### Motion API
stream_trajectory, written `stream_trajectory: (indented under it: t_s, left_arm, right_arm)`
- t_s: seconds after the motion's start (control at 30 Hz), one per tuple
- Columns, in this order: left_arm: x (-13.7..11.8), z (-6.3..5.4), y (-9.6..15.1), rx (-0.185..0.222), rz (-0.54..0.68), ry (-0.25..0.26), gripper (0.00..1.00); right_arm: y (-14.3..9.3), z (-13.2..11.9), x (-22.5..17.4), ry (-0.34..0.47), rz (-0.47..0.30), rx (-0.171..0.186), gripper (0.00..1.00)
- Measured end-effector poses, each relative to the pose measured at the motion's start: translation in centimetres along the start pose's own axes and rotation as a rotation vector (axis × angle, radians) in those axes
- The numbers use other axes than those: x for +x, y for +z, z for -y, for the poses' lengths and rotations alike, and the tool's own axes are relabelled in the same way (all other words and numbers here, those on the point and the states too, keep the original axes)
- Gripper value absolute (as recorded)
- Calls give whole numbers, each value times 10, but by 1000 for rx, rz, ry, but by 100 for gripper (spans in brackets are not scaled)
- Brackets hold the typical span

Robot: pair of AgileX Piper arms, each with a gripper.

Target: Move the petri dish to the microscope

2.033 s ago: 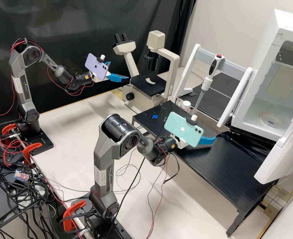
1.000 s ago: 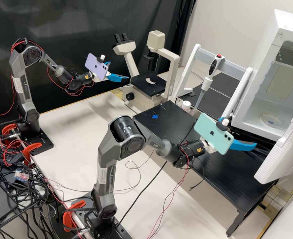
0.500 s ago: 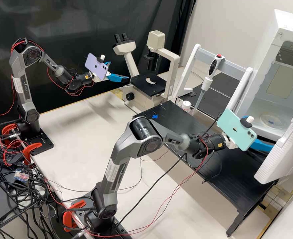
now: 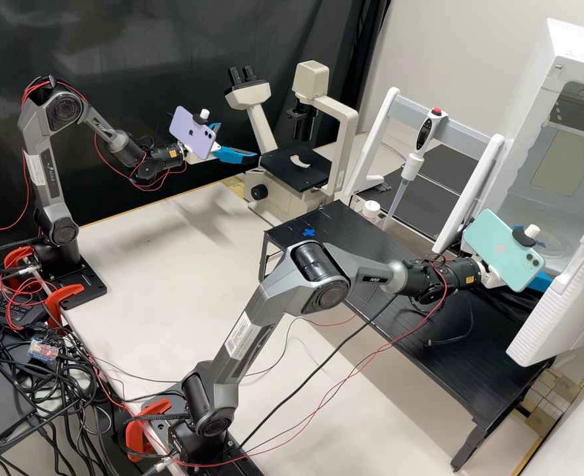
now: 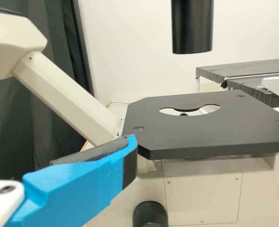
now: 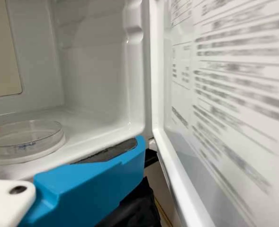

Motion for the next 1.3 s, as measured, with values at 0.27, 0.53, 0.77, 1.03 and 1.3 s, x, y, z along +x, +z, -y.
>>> stream_trajectory:
  t_s: [0.27,0.53,0.77,1.03,1.3]
  left_arm:
    - [0,0,0,0,0,0,100]
    - [0,0,0,0,0,0,100]
    - [0,0,0,0,0,0,100]
    - [0,0,0,0,0,0,100]
    - [0,0,0,0,0,0,100]
  right_arm:
    - [-4,18,20,-49,-30,-40,100]
    - [-5,37,33,-115,-65,-116,100]
    - [-8,41,43,-148,-92,-100,100]
    - [-10,46,50,-237,-129,-53,100]
    - [-3,41,51,-251,-110,-41,100]
